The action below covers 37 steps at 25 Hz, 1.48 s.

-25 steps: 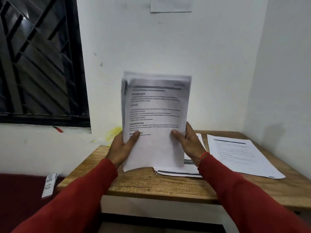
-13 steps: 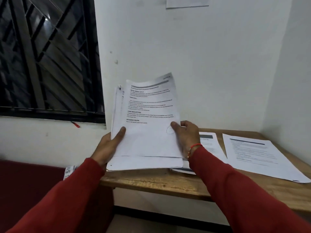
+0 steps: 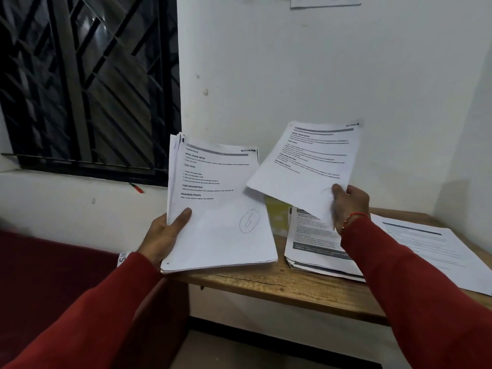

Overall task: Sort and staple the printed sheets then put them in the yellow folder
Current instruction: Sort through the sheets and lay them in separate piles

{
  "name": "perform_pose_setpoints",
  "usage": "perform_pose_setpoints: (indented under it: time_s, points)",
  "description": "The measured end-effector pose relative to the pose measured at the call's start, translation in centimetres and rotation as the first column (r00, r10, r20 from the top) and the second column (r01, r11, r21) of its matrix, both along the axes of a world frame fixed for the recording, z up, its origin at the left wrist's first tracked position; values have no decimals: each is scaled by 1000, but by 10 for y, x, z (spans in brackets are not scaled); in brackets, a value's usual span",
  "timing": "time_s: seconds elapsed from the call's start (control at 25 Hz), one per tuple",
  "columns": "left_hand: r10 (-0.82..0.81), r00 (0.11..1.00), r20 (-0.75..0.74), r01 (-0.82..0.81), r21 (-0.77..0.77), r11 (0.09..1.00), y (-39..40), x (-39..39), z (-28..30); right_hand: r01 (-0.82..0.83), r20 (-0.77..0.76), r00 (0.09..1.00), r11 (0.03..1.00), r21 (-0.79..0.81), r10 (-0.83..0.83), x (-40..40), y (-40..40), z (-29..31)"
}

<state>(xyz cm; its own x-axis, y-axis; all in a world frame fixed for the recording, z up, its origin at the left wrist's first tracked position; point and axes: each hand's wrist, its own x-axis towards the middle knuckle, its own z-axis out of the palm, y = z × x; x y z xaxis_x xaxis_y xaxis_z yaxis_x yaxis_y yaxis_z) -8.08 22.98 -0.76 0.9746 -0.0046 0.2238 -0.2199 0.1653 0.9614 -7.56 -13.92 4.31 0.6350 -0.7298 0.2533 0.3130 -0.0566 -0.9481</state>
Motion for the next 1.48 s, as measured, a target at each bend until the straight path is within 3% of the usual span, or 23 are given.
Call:
perform_pose_setpoints:
  time_s: [0.2, 0.32, 0.44, 0.6, 0.76, 0.92, 1.0, 1.08, 1.16, 1.32, 1.48]
  points:
    - [-7, 1000, -19, 7, -19, 1000, -11, 6, 1, -282, 26, 959, 944, 173, 282, -8, 21, 3]
    - [-36, 999, -15, 36, -6, 999, -29, 8, 6, -484, 21, 873, 862, 149, 487, -17, 43, 4]
    - [-106, 994, 10, 105, 48, 993, -57, 5, 11, -578, -97, 809, 815, 44, 579, -15, 53, -9]
    - [-162, 987, -10, 162, 19, 987, -75, 2, 10, -415, -68, 910, 905, -93, 410, -6, 44, -20]
    - [-198, 978, -63, 195, -48, 980, -78, 4, 9, -402, -84, 915, 906, -134, 393, 1, 25, -25]
    - [-154, 985, -72, 148, -82, 986, -78, 12, 6, -194, -63, 981, 963, -189, 185, 8, -2, -26]
    - [-130, 990, -61, 126, -61, 990, -76, 18, 4, -77, 14, 997, 992, -101, 79, 5, -22, -23]
    - [-107, 993, -50, 104, -59, 993, -75, 23, 1, -32, 163, 987, 988, 148, 8, 1, -42, -18]
    - [-99, 994, -41, 96, -57, 994, -76, 27, -1, -39, 213, 977, 953, 300, -28, -2, -58, -18]
    - [-98, 995, -29, 97, -29, 995, -77, 30, -2, -99, 191, 981, 944, 315, 39, 1, -74, -26]
    - [-72, 997, -23, 72, 11, 997, -72, 32, -3, -40, 89, 996, 975, 218, 21, 3, -73, -34]
